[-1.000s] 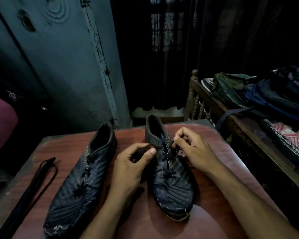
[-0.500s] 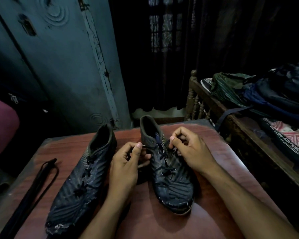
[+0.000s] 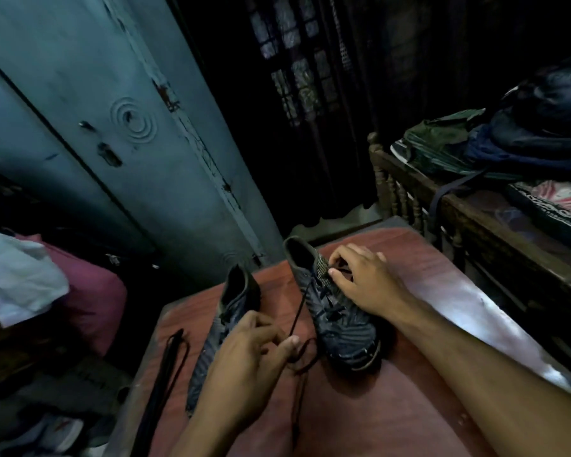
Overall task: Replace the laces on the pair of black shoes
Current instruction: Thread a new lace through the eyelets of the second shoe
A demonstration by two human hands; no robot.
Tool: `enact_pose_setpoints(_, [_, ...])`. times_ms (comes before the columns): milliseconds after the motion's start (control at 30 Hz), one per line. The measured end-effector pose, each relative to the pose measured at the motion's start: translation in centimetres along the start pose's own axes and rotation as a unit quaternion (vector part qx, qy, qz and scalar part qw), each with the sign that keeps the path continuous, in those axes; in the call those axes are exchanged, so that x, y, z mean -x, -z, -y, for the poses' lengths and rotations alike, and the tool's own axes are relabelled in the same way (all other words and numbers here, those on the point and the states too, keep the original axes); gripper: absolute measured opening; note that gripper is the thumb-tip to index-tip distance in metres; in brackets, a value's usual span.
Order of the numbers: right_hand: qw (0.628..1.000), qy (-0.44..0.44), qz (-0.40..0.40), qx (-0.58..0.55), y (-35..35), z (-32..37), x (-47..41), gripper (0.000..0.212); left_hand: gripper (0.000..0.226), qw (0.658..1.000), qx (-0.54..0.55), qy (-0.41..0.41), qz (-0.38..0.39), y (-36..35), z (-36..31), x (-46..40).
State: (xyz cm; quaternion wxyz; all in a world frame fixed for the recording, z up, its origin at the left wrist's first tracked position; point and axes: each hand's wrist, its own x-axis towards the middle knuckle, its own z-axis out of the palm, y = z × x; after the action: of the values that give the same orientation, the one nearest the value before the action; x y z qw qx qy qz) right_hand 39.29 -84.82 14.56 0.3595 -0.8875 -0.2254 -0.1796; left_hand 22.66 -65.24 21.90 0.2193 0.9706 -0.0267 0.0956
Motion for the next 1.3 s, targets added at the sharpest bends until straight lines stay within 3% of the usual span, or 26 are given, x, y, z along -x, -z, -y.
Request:
enact_pose_setpoints(133, [0.999,0.010,-0.003,0.040,0.4,1.0,2.8,0.036,0.023,0.990,0.138,0.010,-0.027,2.7,-1.7,1.6])
enact_pose_setpoints(300, [0.996,0.048,0.039,0.063,1.3,3.5,7.1,0.034,0.024,0.950,0.309,-0.019,-0.040,5.0,-4.8,3.5])
enact_pose_setpoints(433, [0.994,0.063,0.050,0.069,1.7,5.1,10.3,0.029,0.025,0.914,0.392,-0.101,-0.019,6.4,-6.3,4.7])
enact_pose_setpoints(600, [0.990,0.081,0.075,0.086,3.3,6.6,13.7,0.026,0.035,0.901,0.399,-0.168,0.024,7.7,-7.5,5.7])
enact_pose_setpoints(667, [0.986,0.106,0.054,0.120,4.4,7.8,14.7,0.024,0.033,0.908,0.376,-0.178,0.050,8.2,-8.1,5.9])
enact_pose_setpoints(767, [0.981,0.174,0.015,0.078,6.2,10.6,16.0,0.014,0.026,0.931,0.304,-0.188,0.072,8.5,-8.5,5.2])
enact_pose_setpoints(867, [0.959,0.285,0.002,-0.007,7.4,13.3,17.3,0.036,0.031,0.940,0.249,-0.201,0.114,8.9,-8.7,4.2])
enact_pose_setpoints(1000, [0.977,0.173,-0.004,-0.128,8.8,13.5,17.8,0.073,0.023,0.949,0.157,-0.243,0.124,8.9,-8.7,3.3])
enact_pose_setpoints(1167, [0.976,0.049,-0.045,-0.208,7.9,11.7,17.7,0.089,0.014,0.945,0.195,-0.217,0.150,8.4,-7.4,2.2])
enact_pose_setpoints(1233, [0.972,-0.018,-0.038,-0.232,7.9,11.0,17.2,0.081,0.017,0.939,0.216,-0.215,0.161,8.1,-6.9,2.2])
enact_pose_setpoints(1300, [0.976,-0.045,-0.041,-0.209,7.6,9.8,16.7,0.054,0.016,0.931,0.238,-0.219,0.170,7.7,-6.7,2.4])
